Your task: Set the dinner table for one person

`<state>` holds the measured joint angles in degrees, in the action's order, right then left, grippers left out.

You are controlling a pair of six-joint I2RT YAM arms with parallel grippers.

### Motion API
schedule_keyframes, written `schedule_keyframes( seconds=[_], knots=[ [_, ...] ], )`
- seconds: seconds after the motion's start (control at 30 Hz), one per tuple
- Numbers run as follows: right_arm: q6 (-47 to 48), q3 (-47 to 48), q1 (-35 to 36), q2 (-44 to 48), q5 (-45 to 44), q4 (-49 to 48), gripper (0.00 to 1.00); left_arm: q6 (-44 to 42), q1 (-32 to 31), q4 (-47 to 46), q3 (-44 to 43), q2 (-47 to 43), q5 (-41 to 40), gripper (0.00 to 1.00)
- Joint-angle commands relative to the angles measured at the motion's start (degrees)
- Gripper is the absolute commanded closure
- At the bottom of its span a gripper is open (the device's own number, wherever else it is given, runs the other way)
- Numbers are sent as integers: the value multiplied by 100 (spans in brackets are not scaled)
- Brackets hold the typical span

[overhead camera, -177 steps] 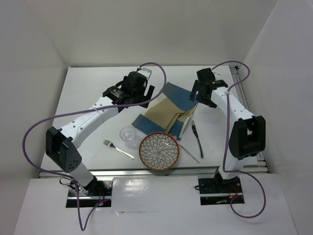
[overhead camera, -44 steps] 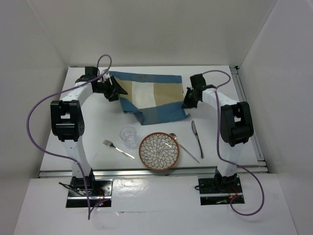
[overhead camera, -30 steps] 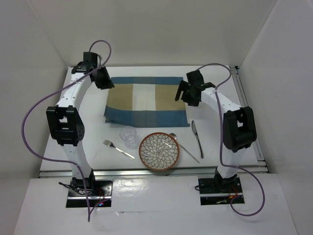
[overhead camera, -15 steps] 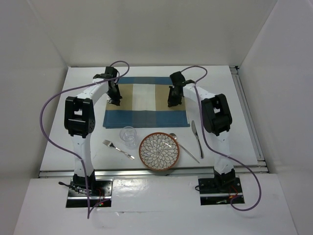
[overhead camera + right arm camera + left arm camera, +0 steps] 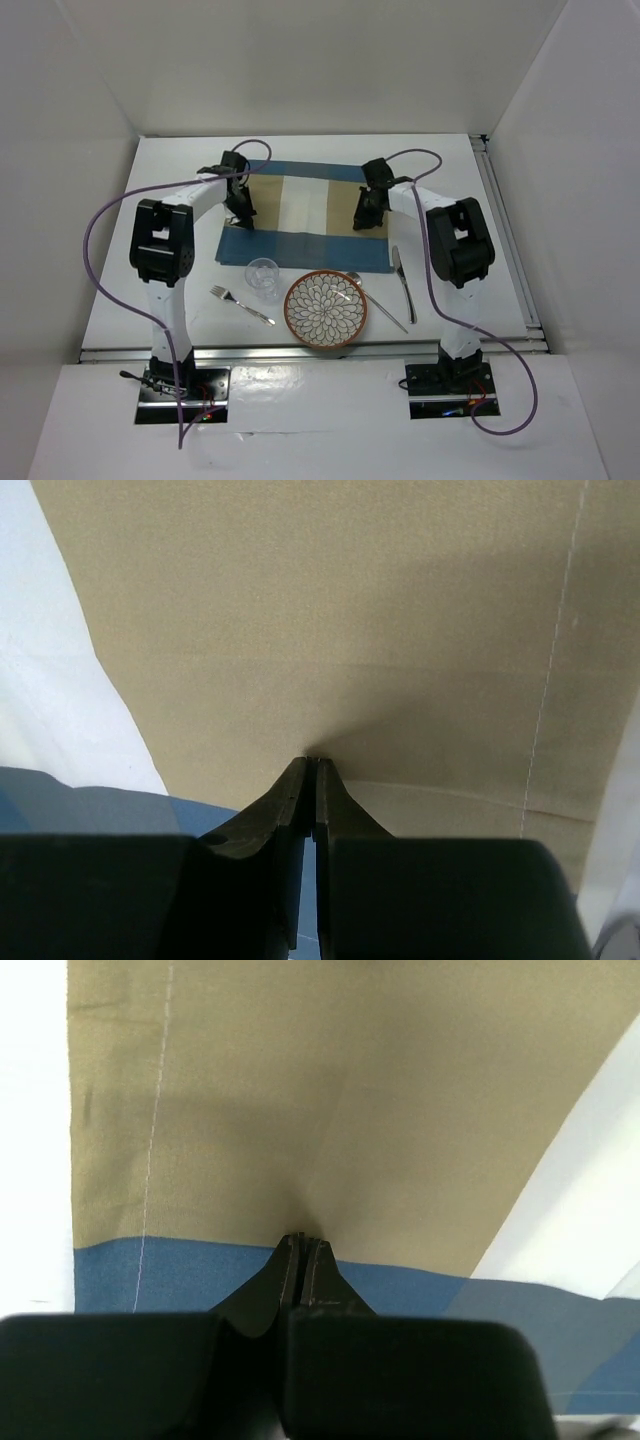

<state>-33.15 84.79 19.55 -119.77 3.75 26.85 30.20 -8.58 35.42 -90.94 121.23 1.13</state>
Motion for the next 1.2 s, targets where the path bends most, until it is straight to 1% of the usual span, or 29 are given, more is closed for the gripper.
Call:
schedule_keyframes(
  seconds=[0.0, 0.1, 0.2, 0.3, 0.43, 0.73, 0.93, 1.0, 1.03, 1.07, 1.1, 1.13, 1.17],
  knots=[
    [-16, -551, -215, 128, -252, 321, 97, 30, -381, 62, 375, 94, 265, 100],
    [-16, -701, -337, 251, -462, 321, 97, 30, -513, 62, 436, 33, 143, 100],
    [-16, -806, -460, 252, -463, 321, 97, 92, -513, 62, 559, -99, 142, 100],
    [-16, -807, -461, 305, -463, 321, 97, 145, -513, 62, 796, -249, 73, 100],
    [36, -807, -461, 305, -392, 321, 97, 197, -513, 175, 797, -372, -244, 100],
    [36, -921, -461, 357, -322, 215, 97, 197, -460, 176, 972, -600, -297, 100],
    [317, -421, -408, 357, -199, 276, 97, 197, -460, 229, 972, -925, -359, 100],
    [388, -88, -347, 357, -199, 382, 95, 250, -460, 229, 920, -1092, -359, 94],
    [440, 10, -347, 418, -199, 487, 95, 250, -460, 289, 920, -1145, -437, 87],
    [441, 98, -286, 488, -260, 575, 95, 250, -460, 290, 868, -1145, -438, 87],
    [441, 229, -285, 576, -409, 645, 93, 250, -460, 290, 797, -1232, -516, 84],
    [388, 231, -233, 786, -471, 768, 89, 250, -460, 368, 736, -1312, -578, 83],
    [388, 231, -232, 936, -472, 769, 82, 189, -460, 421, 683, -1312, -578, 80]
  ],
)
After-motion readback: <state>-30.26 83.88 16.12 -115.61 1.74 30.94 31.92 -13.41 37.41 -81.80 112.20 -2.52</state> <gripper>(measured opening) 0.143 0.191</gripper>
